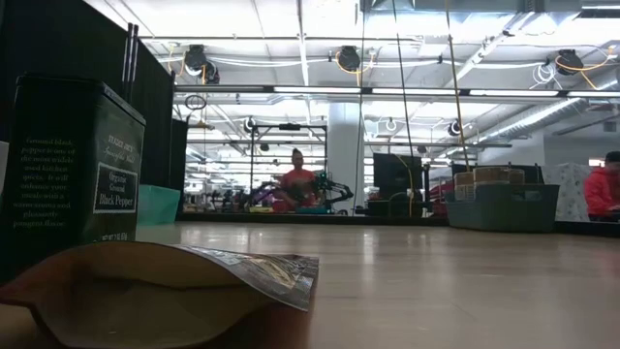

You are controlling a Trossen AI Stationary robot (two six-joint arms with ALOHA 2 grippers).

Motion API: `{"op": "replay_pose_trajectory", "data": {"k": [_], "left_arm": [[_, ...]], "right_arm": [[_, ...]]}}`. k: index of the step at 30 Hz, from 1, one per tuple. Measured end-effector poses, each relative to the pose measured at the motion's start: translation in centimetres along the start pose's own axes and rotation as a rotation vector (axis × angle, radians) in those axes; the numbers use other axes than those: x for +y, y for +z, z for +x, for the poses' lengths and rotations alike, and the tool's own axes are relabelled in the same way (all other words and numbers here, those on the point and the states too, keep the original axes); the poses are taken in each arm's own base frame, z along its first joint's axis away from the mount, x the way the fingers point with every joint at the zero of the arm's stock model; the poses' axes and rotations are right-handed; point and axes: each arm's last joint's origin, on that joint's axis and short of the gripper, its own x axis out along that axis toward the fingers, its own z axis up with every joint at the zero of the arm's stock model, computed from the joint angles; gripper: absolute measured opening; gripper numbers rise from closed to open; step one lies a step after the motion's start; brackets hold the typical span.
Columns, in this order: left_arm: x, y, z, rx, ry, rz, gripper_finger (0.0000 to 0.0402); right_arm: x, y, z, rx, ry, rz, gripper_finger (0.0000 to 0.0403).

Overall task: Sort spices by type
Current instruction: Adjust the middle red seasoning can in the white bin, then adjust the top red seasoning can in the white bin

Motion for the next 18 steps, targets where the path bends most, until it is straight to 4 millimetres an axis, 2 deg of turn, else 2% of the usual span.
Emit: {"op": "replay_pose_trajectory", "data": {"k": [18], "left_arm": [[0.0, 0.0, 0.0, 0.0, 0.0, 0.0, 0.0006]], "right_arm": [[0.04, -0.15, -0.54, 0.056, 0.0, -0.004, 0.0]]}}
